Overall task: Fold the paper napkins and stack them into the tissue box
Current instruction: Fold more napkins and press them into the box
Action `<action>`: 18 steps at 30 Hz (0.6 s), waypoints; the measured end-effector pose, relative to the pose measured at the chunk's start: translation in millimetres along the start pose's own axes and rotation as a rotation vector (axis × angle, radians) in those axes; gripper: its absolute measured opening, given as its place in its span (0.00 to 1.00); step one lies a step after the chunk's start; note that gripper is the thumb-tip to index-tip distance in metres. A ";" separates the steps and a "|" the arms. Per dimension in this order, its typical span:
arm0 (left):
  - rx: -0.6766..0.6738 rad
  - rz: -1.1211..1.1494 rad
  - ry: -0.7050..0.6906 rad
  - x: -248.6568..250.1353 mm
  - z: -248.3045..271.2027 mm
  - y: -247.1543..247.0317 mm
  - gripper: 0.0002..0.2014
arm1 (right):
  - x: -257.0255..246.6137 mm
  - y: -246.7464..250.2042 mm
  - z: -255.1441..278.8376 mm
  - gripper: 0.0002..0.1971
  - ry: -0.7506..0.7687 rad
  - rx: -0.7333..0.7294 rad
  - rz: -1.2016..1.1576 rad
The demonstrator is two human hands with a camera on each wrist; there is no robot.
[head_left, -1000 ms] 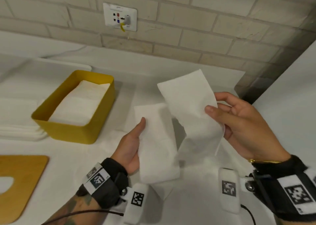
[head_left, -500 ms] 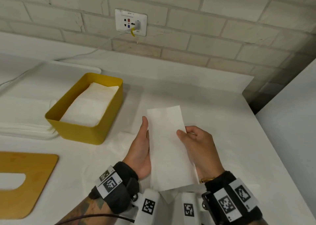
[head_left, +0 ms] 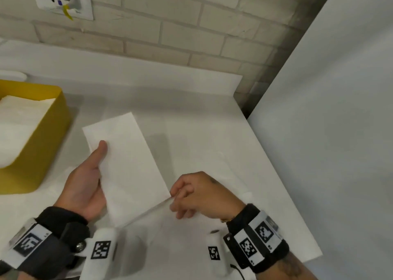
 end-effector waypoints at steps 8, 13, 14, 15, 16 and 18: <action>0.035 -0.016 -0.025 10.1 6.8 0.8 0.22 | 12.2 139.6 -40.5 0.13 -0.019 0.248 0.551; 0.054 -0.020 -0.024 10.6 15.4 6.5 0.21 | 31.3 132.8 -69.6 0.22 -0.079 0.104 0.702; 0.055 -0.012 -0.025 11.0 17.0 9.3 0.22 | 33.7 132.4 -72.3 0.20 -0.078 0.108 0.685; 0.059 -0.001 -0.031 11.7 18.3 12.4 0.22 | 35.3 132.0 -73.7 0.16 -0.081 0.110 0.665; 0.062 0.010 -0.041 12.6 19.7 15.0 0.21 | 36.5 131.4 -73.8 0.13 -0.084 0.104 0.655; 0.072 0.024 -0.059 14.3 21.3 18.3 0.17 | 35.8 129.1 -72.7 0.09 -0.078 0.065 0.664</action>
Point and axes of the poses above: each hand's wrist, its own z-axis away from the middle knuckle, its own y-axis out of the back of the hand, x = y × z, the point moved 7 cm from there along -z, towards the middle knuckle, and after that the axes turned 12 degrees about y, right-handed, at the moved point
